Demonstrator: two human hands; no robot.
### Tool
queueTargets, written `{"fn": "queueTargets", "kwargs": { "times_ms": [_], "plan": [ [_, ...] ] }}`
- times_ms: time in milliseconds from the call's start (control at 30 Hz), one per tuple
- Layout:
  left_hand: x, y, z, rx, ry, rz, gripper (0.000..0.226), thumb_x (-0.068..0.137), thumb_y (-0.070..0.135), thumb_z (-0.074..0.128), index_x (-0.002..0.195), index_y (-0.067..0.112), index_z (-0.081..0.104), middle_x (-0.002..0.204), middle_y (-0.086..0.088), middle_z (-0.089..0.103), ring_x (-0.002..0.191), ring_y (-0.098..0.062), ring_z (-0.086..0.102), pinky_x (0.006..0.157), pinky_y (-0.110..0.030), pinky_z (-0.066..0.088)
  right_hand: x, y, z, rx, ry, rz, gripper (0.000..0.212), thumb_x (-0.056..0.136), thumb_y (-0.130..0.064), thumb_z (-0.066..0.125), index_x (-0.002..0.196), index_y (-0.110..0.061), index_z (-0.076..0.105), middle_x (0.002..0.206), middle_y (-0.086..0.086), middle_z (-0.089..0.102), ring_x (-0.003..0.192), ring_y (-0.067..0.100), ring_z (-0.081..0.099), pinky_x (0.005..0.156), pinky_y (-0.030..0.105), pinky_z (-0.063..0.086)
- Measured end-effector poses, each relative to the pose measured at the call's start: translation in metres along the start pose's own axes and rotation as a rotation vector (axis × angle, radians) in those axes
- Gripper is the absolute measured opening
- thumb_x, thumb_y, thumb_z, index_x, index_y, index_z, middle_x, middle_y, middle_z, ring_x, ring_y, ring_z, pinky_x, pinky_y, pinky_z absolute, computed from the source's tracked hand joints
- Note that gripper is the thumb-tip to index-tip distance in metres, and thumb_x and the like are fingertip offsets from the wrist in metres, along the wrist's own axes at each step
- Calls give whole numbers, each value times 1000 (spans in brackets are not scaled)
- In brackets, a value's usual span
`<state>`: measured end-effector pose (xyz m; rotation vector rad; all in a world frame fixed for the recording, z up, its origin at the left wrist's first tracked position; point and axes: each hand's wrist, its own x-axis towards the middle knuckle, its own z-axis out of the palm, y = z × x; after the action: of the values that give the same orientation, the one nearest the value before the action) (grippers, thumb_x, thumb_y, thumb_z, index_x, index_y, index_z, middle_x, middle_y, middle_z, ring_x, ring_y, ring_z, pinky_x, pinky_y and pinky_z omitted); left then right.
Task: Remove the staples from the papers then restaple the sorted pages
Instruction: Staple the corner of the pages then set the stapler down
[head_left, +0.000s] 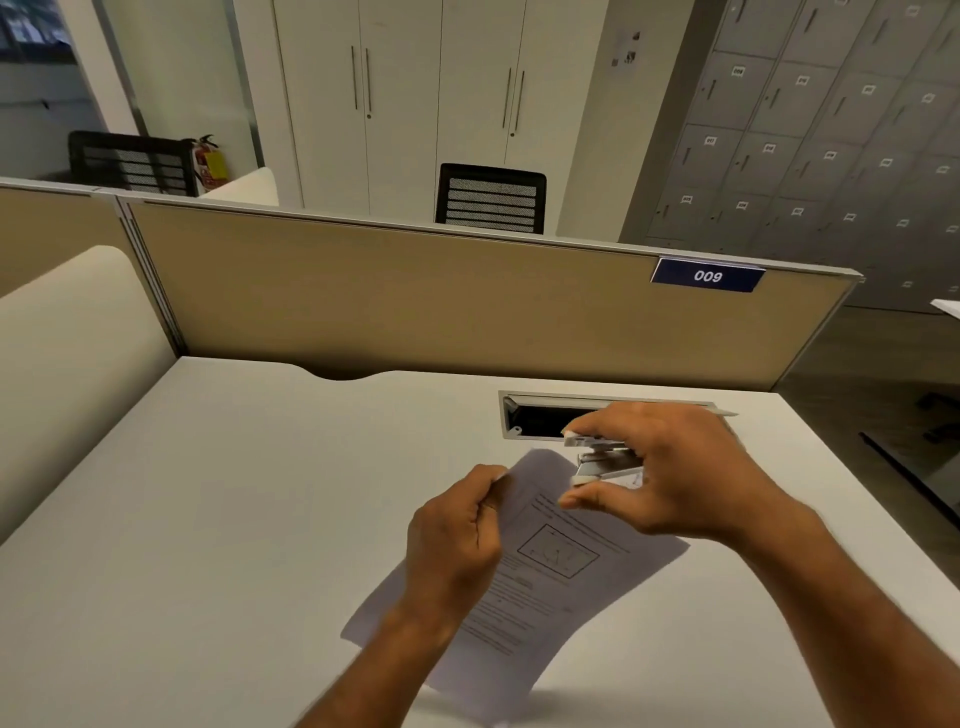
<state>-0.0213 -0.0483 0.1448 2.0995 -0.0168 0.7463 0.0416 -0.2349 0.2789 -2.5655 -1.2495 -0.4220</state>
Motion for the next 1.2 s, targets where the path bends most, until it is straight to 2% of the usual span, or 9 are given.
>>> {"fn": "queueTargets", "kwargs": {
  "times_ms": [100,233,367,567,667,733,933,1100,1200],
  "plan": [
    [-1,2,1,8,-11,-7,22,95,25,45,103,24,65,84,9,69,63,-12,61,51,-29,56,7,-5,3,-42,-101,-22,68,69,-80,51,119,-35,62,107,-14,73,91,11,68,76,30,58],
    [-2,1,-1,19,-31,-22,23,95,26,44,101,23,66,82,9,68,63,-13,61,52,-27,55,12,-5,5,-74,-129,-30,76,67,-86,41,118,-35,63,105,-13,74,90,13,69,73,32,60],
    [-3,4,-1,39,-50,-15,24,94,26,44,100,23,66,81,9,69,61,-10,57,53,-8,40,17,-7,5,-109,-144,-49,69,68,-80,52,117,-33,64,104,-13,74,90,12,69,73,33,59],
    [-3,8,3,8,-94,-21,26,95,31,45,102,21,67,84,4,72,65,-13,62,55,-24,55,24,-11,10,-153,-254,-74,64,70,-77,53,116,-35,62,99,-16,73,86,9,66,74,32,56],
    [-3,8,3,20,-106,-19,27,95,34,44,101,22,67,79,6,70,58,-9,56,51,-9,42,26,-10,12,-150,-288,-79,62,70,-77,51,113,-34,64,95,-16,75,84,8,67,74,31,56],
    [-3,8,2,30,-113,-20,29,95,35,43,102,23,67,79,8,70,58,-9,54,51,-6,37,27,-9,13,-149,-300,-79,61,70,-77,48,110,-34,66,94,-15,75,84,8,68,74,32,56],
    [-3,9,1,36,-140,-17,32,95,38,40,102,23,67,82,7,71,61,-6,53,52,-5,38,28,-7,15,-130,-305,-81,53,70,-73,54,102,-34,71,82,-11,75,75,11,66,67,30,55],
    [-3,9,2,31,-150,-19,31,96,38,40,102,23,66,84,7,72,64,-6,56,55,-6,40,27,-7,18,-121,-229,-109,37,74,-63,63,92,-32,74,69,-8,71,63,12,60,56,23,37],
    [-2,8,1,34,-140,-19,29,96,36,41,102,24,67,84,7,72,64,-7,57,56,-8,42,24,-8,20,-104,-195,-119,35,76,-57,65,94,-29,77,70,-5,73,62,13,62,56,25,48]
  ]
}}
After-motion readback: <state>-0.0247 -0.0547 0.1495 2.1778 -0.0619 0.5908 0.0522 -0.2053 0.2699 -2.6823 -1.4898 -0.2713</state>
